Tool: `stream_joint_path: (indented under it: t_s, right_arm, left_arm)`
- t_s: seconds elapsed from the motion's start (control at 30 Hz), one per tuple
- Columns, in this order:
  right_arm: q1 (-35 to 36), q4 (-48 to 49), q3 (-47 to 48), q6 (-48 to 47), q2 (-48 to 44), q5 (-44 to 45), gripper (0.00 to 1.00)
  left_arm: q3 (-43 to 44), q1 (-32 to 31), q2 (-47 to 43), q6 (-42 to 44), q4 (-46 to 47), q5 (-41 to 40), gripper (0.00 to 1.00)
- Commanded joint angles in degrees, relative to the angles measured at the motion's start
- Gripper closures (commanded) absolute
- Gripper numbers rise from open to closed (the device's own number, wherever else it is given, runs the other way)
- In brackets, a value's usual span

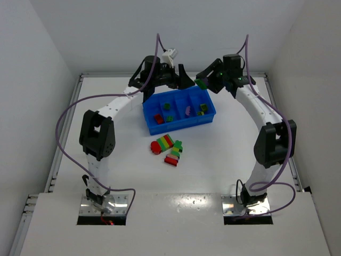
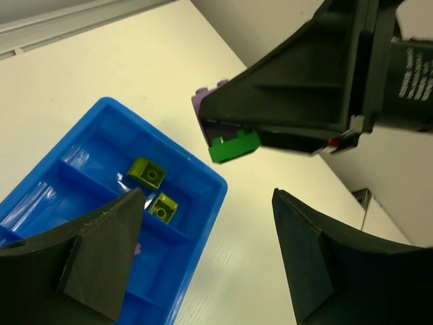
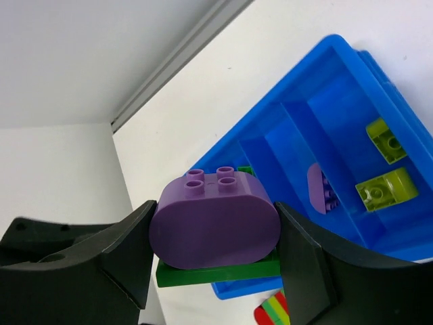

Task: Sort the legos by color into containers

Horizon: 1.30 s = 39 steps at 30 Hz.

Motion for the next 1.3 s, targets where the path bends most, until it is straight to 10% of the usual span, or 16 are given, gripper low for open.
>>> stream_joint_path:
  t_s: [0.0, 0.97, 1.07, 1.27]
  right_arm:
    - [0.3, -1.5, 3.1, 6.5, 1.2, 2.5, 1.0]
    - [1.4, 3.3, 4.8, 9.0, 2.9, -2.7, 1.0]
    - [1.4, 3.3, 5.3, 9.0, 2.9, -2.7, 1.0]
    - [1.4, 3.3, 4.8, 9.0, 2.9, -2.1, 1.0]
  left_arm:
    - [-0.6, -0.9, -1.2, -6.0, 8.2, -3.2, 0.18]
    - [8.5, -3.5, 7.6, -8.8, 8.8, -5.9, 0.15]
    - [8.5, -3.5, 8.2, -9.3, 8.8, -5.9, 0.25]
    - [8.5, -3.5, 8.2, -9.3, 7.5, -6.4, 0.78]
